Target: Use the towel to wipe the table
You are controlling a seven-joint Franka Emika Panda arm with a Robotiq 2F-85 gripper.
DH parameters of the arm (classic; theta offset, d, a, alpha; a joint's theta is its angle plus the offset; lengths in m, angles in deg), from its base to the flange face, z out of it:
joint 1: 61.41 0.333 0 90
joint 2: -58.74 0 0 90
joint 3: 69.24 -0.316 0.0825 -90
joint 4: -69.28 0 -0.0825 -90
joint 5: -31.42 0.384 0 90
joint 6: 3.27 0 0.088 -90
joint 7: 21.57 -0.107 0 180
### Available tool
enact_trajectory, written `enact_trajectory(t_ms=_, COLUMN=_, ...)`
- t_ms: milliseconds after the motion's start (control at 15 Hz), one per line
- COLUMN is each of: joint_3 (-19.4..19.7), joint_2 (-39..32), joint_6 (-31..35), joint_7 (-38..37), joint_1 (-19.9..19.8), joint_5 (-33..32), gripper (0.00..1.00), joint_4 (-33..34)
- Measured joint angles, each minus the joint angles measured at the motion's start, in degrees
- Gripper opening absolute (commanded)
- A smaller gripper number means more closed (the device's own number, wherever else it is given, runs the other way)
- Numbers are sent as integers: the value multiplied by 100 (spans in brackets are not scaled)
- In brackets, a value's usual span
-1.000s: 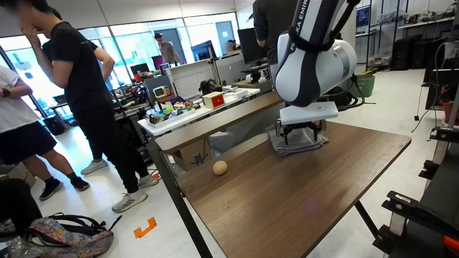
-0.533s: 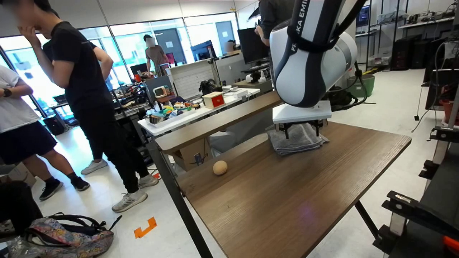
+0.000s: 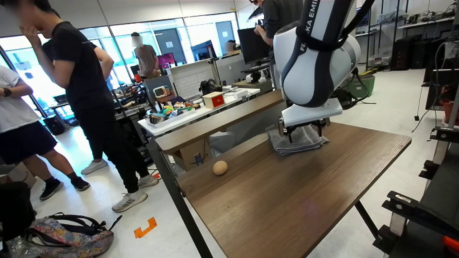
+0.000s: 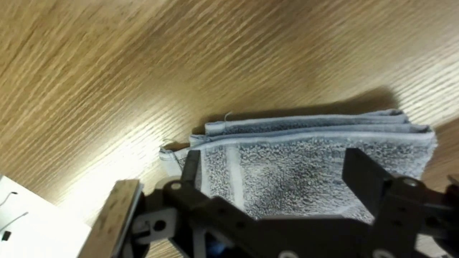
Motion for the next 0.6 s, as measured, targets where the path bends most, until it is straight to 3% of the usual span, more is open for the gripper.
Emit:
enact_trajectory(t_ms=333, joint_3=-359, joint_2=359, joint_6=25, joint_7=1656, joint_1=-620, joint_5=-339, gripper=100, joint_4=-23)
enact_trajectory(t_ms=600, joint_3=-963, joint_2=653, joint_6=23, joint_7=2687, joint_1=-1167, joint_5=-345, gripper=100, joint_4=-82)
